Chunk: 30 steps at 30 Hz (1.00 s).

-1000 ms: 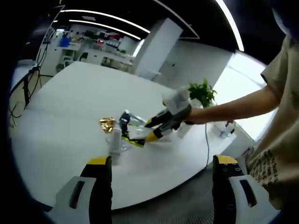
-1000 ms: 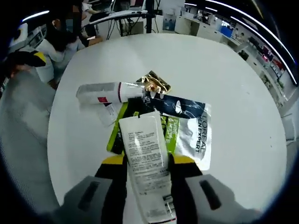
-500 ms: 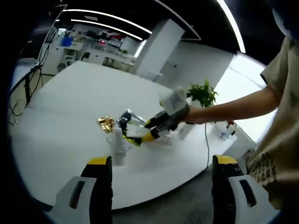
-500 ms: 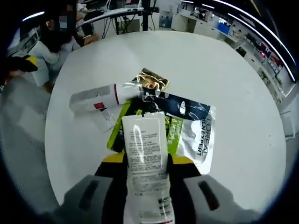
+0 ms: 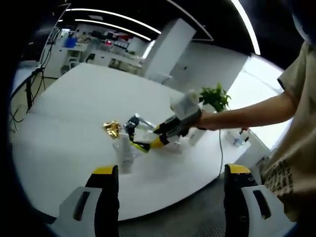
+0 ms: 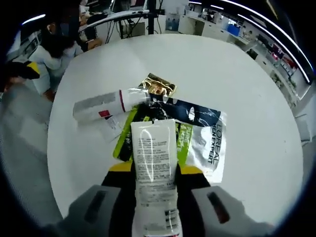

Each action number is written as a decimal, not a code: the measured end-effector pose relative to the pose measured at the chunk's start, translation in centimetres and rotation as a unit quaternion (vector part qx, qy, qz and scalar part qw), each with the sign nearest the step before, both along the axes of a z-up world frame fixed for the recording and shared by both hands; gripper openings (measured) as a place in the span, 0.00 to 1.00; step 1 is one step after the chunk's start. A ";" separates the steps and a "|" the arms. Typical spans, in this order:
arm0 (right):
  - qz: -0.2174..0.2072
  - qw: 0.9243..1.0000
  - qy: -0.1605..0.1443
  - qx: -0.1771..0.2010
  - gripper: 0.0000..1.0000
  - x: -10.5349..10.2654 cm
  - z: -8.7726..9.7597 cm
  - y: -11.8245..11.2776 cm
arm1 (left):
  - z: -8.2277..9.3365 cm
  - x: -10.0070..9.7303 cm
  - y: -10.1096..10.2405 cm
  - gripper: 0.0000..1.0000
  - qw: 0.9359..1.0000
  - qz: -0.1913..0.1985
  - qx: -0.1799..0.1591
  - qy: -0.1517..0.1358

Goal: Arrange the skincare products in the storage area until every visible bottle or jar stands upright without overlapping.

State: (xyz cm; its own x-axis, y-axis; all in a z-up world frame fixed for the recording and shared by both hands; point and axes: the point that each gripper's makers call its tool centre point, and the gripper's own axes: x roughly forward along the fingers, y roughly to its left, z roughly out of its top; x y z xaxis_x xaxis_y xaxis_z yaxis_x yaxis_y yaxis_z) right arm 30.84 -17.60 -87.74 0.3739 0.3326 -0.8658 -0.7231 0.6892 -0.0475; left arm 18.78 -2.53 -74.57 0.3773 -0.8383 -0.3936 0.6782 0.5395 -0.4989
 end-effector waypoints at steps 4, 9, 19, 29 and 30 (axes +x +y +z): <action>-0.016 1.000 -0.004 0.021 0.30 -0.2 0.9 0.3 | 0.0 0.0 0.0 0.85 1.000 -0.001 0.001 -0.002; -0.030 0.999 -0.020 0.039 0.30 -0.5 2.1 0.6 | 0.0 -0.1 0.0 0.84 1.000 0.000 0.004 -0.006; -0.118 0.983 -0.051 0.134 0.30 -2.9 5.3 0.3 | -0.1 -0.3 -0.1 0.84 1.000 -0.006 0.014 -0.008; -0.232 0.939 -0.108 0.232 0.30 -5.1 9.4 -2.8 | -0.5 -0.9 -0.5 0.84 0.999 -0.029 0.038 -0.016; -0.235 0.936 -0.110 0.239 0.30 -5.3 9.5 -3.0 | -0.5 -0.9 -0.4 0.84 0.999 -0.028 0.038 -0.015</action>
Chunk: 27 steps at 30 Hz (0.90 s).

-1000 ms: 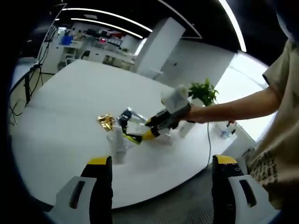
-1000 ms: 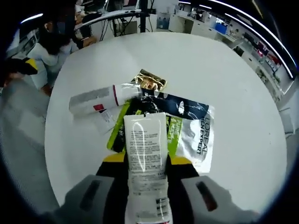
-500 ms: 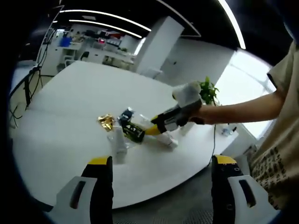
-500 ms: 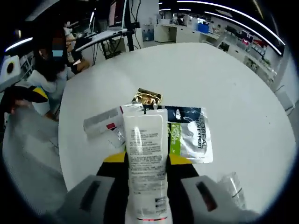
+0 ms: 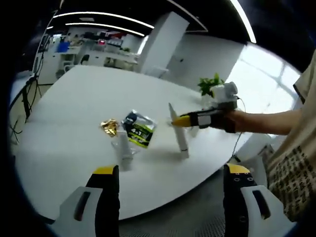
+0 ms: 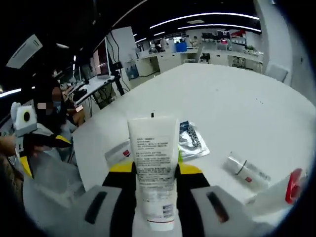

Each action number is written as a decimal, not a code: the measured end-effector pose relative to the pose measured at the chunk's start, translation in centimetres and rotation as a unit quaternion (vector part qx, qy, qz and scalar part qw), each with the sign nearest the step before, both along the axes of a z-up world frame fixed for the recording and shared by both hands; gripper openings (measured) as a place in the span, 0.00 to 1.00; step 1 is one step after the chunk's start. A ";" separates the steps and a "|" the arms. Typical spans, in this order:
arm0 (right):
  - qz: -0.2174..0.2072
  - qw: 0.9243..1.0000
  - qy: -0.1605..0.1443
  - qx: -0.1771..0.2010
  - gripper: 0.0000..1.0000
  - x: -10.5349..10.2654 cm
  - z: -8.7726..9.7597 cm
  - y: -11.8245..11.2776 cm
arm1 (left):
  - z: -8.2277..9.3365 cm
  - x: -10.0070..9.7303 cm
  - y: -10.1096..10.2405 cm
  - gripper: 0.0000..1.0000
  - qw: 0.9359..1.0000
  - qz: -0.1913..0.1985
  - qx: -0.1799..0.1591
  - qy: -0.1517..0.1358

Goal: Arrange the skincare products in the storage area until every visible bottle or jar stands upright without overlapping.

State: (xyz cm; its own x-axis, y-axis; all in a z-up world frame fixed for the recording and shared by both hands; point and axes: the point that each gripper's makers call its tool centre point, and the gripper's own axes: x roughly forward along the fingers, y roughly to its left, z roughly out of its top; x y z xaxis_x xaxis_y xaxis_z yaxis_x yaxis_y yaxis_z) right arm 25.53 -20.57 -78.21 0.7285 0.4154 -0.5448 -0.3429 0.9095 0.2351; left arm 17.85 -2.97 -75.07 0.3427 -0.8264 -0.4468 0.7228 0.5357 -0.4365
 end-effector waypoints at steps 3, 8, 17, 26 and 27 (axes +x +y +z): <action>-0.023 0.999 -0.010 0.022 0.30 -0.8 0.5 -0.9 | 0.1 0.2 0.1 0.84 1.000 0.010 -0.013 0.017; -0.049 0.997 -0.034 0.041 0.29 -2.2 1.7 -2.4 | -0.1 0.5 0.4 0.84 0.999 0.023 -0.016 0.029; -0.019 0.987 -0.090 0.129 0.30 -5.2 6.1 -1.4 | 1.6 0.0 -1.1 0.88 0.999 -0.019 -0.012 0.030; 0.035 0.966 -0.119 0.229 0.30 -9.2 9.9 1.3 | 5.9 -0.1 -3.7 0.89 0.998 -0.048 -0.041 0.014; 0.034 0.963 -0.119 0.238 0.30 -9.5 10.1 1.5 | 6.4 -0.3 -4.3 0.89 0.997 -0.056 -0.047 0.016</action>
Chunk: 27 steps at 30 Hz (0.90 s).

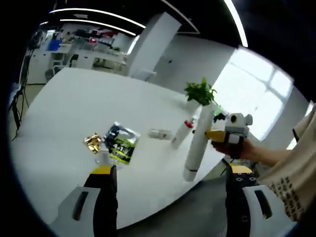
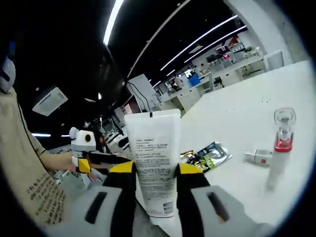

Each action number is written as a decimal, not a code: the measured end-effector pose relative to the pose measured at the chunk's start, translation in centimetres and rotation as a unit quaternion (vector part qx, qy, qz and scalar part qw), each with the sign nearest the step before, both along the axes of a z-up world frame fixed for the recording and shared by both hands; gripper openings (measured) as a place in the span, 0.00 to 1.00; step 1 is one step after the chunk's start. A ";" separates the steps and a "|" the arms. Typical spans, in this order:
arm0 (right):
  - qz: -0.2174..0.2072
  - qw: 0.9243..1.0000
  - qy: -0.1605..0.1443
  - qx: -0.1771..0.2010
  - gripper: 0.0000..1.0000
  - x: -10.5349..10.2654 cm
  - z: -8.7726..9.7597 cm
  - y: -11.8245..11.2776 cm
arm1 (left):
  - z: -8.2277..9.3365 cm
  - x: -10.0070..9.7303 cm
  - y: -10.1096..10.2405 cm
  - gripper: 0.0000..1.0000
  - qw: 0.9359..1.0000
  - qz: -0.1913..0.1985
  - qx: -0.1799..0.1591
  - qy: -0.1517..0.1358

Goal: Arrange the skincare products in the storage area until every visible bottle or jar stands upright without overlapping.

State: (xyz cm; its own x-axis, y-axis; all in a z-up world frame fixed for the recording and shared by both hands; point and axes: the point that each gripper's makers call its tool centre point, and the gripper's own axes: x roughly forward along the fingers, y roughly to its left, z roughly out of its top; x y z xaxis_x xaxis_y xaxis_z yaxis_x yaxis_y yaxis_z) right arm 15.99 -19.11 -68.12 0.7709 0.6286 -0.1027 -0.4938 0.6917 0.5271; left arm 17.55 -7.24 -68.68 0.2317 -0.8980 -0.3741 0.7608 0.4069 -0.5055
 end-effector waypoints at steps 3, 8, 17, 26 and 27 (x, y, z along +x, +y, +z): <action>0.007 1.000 -0.005 0.020 0.30 -1.0 0.6 0.3 | 1.0 -0.8 -1.5 0.88 1.000 -0.021 -0.011 0.004; 0.019 0.996 -0.014 0.085 0.30 -2.8 2.2 0.2 | 3.4 -3.0 -4.9 0.87 0.996 -0.075 -0.054 0.013; 0.059 0.987 -0.036 0.148 0.30 -4.8 5.3 0.0 | 8.9 -4.5 -9.4 0.83 0.979 -0.139 -0.150 0.015; 0.173 0.956 -0.062 0.229 0.30 -8.0 9.4 2.7 | 12.7 -7.5 -11.8 0.71 0.929 -0.283 -0.233 0.049; 0.190 0.949 -0.066 0.242 0.30 -8.5 10.1 3.1 | 12.9 -7.8 -11.9 0.70 0.924 -0.296 -0.237 0.051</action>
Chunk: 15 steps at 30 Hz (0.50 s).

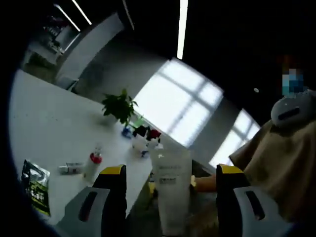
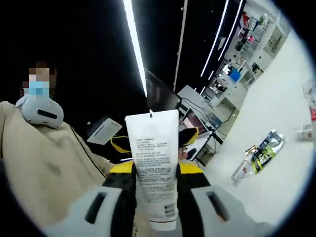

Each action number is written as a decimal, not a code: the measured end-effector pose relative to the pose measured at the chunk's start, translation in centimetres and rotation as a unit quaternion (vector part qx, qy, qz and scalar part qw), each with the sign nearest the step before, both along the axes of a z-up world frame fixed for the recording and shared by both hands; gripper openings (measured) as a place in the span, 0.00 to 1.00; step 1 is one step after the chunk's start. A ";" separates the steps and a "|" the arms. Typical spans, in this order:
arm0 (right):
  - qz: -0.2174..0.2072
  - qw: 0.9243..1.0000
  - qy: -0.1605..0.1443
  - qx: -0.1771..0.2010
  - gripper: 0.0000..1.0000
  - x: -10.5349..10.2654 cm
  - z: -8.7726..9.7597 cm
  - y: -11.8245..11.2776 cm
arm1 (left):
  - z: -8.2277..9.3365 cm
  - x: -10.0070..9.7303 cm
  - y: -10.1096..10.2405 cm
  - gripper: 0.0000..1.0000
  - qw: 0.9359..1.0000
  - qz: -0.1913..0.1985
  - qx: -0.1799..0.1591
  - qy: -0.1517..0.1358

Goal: Arrange the skincare products in the storage area until every visible bottle or jar stands upright without overlapping.

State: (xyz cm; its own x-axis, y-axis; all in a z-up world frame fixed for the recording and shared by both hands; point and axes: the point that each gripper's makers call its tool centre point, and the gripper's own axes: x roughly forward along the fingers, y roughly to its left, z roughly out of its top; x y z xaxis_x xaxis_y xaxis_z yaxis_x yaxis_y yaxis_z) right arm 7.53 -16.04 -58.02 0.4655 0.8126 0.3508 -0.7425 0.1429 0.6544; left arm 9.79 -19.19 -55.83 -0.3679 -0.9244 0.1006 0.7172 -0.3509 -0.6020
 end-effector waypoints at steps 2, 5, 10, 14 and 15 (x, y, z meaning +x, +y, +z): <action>0.025 1.000 -0.007 0.018 0.30 -0.6 0.9 0.5 | 0.3 -0.4 -0.4 0.68 1.000 -0.020 -0.006 0.001; 0.056 0.998 -0.009 0.040 0.30 -1.1 2.0 0.8 | 1.5 -1.5 -0.8 0.62 0.997 -0.065 -0.031 0.021; 0.092 0.993 -0.009 0.076 0.31 -1.4 3.2 0.6 | 3.5 -3.1 -0.8 0.49 0.987 -0.128 -0.077 0.055; 0.114 0.985 0.005 0.126 0.31 -1.4 4.2 -0.2 | 3.6 -3.3 -1.3 0.29 0.988 -0.130 -0.077 0.045; 0.124 0.982 0.012 0.140 0.31 -1.5 4.4 -0.4 | 3.5 -3.3 -1.4 0.27 0.988 -0.127 -0.075 0.041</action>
